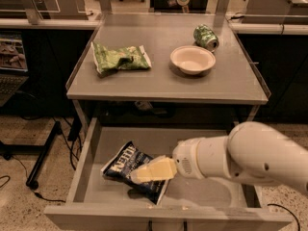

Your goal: Pick blue chip bag from top drawer and place on counter

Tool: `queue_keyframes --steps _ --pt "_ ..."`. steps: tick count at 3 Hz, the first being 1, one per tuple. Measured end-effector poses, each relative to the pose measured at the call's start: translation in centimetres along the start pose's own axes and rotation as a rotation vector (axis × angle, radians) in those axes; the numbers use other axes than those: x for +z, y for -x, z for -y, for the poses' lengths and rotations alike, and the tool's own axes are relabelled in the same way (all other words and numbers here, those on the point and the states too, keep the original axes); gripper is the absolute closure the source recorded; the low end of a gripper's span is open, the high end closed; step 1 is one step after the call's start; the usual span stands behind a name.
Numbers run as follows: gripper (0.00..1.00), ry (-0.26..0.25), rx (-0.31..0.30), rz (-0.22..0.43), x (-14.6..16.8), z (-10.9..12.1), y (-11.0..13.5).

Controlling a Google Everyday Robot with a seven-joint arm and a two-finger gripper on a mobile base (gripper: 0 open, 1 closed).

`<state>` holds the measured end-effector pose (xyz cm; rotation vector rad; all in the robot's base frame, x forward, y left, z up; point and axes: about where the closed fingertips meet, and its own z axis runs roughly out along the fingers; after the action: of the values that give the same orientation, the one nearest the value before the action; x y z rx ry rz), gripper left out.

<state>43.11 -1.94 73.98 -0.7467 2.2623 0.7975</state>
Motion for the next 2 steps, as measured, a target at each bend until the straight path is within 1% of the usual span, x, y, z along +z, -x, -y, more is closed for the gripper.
queue_keyframes --steps 1,2 --pt "0.0 0.013 0.049 0.068 4.2 -1.6 -1.0" --pt "0.0 -0.034 0.049 0.129 5.4 -1.1 0.4"
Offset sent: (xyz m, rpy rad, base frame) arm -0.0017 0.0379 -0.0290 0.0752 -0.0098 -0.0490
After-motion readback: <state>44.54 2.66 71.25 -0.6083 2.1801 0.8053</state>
